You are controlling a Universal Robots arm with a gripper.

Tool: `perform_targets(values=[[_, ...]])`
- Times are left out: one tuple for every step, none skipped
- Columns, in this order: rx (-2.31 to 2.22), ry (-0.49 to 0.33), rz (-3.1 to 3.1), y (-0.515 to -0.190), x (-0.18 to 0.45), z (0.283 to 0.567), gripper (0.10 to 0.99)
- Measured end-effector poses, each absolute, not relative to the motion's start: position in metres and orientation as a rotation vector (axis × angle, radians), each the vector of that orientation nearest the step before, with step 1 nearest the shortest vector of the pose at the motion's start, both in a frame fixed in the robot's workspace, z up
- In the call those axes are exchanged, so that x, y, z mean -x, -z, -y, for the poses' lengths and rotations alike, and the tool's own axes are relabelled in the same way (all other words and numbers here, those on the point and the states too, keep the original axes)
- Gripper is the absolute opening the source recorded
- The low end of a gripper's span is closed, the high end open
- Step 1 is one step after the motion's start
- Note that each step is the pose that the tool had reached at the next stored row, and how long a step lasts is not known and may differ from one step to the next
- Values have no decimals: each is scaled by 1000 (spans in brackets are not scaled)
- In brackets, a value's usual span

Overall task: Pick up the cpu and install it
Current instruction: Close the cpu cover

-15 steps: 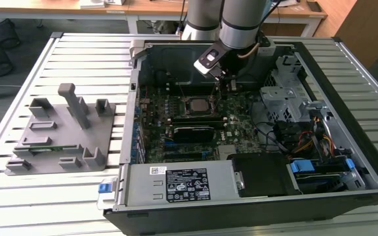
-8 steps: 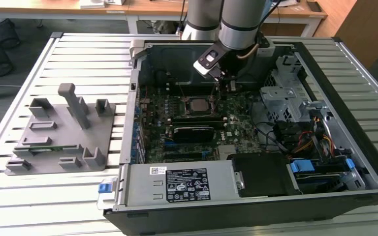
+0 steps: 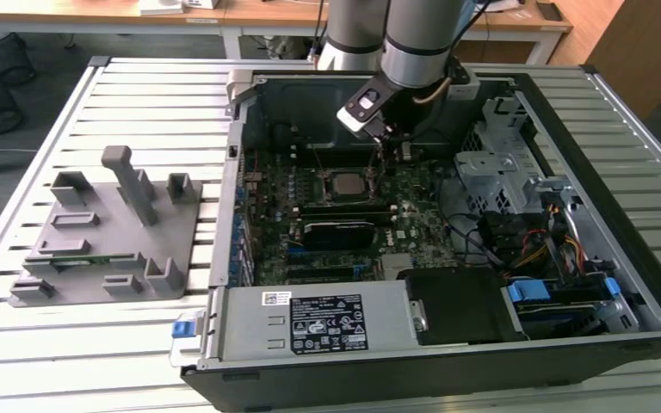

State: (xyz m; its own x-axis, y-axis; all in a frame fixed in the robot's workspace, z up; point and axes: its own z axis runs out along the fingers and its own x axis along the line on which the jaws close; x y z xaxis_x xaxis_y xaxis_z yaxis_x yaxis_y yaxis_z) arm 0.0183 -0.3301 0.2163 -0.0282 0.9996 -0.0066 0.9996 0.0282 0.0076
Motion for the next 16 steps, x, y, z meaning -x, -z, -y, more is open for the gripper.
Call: perform_targets(values=[[-2183,-1,-2245,-216,-18,330,106],[-2183,-1,-2245,-216,-18,330,106],[-2183,-1,-2245,-216,-18,330,106],[-2183,-1,-2245,-216,-17,330,106],[-2183,-1,-2245,-216,-17,330,106],[-2183,-1,-2245,-216,-17,330,106],[-2183,-1,-2245,-216,-16,330,106],[-2183,-1,-2245,-216,-16,330,106],[-2183,-1,-2245,-216,-16,330,106],[-2183,-1,-2246,-215,-15,330,106],[-2183,-1,-2245,-215,-15,330,106],[-2183,-1,-2245,-215,-15,330,106],[-2183,-1,-2245,-215,-14,330,106],[-2183,-1,-2246,-215,-14,330,106],[-2183,-1,-2245,-215,-14,330,106],[-2183,-1,-2245,-215,-13,330,106]])
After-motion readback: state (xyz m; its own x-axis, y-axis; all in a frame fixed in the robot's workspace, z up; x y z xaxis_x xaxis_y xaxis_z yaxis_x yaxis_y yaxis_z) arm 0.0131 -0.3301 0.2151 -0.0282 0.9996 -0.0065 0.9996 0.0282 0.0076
